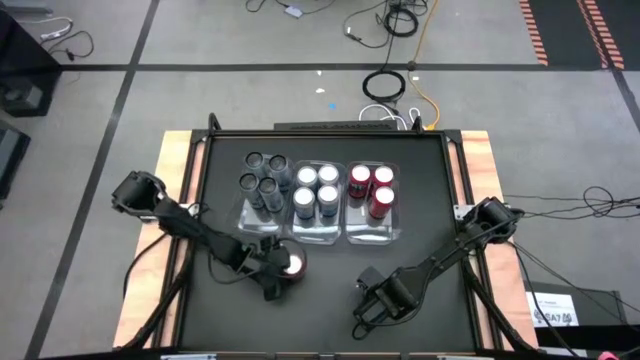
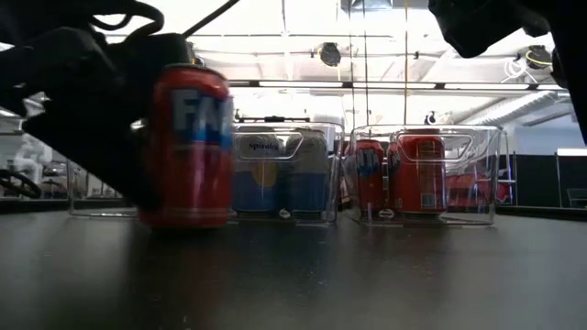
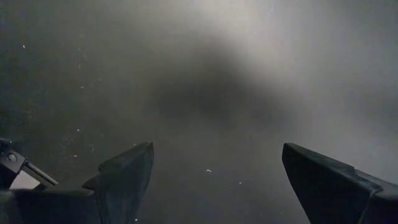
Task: Sort soda cans
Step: Put the red soda can into the right transparent bin
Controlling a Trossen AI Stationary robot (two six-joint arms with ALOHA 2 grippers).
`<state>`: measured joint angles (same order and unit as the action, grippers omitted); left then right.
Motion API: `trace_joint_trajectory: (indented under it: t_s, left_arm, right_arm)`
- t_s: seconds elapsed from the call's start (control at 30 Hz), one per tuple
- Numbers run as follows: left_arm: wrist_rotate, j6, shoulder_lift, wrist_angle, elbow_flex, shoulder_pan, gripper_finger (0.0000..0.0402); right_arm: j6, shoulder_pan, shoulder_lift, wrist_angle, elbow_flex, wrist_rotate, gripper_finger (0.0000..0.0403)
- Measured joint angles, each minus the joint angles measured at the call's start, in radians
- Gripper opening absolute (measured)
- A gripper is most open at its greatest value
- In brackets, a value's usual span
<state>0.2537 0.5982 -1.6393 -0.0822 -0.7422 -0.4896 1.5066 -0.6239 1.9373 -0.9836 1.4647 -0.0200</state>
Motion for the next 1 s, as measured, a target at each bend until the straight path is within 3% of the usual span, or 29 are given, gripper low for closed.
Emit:
trace_joint_trajectory:
  t_s: [0.47,0.7,1.0]
  left_arm:
    - [-0.021,-0.176,-0.231,0.058,-0.251,0.045,0.0366]
    - [-0.081,-0.243,-0.336,0.057,-0.395,0.072,0.0366]
    - [-0.092,-0.238,-0.304,-0.061,-0.431,0.081,0.0366]
  right_arm:
    - [0.042,-0.020,-0.020,-0.067,0.000,0.027,0.0347]
    - [0.081,-0.043,-0.048,-0.113,0.000,0.027,0.0347]
    - [0.106,-0.072,-0.063,-0.138,0.000,0.026,0.0347]
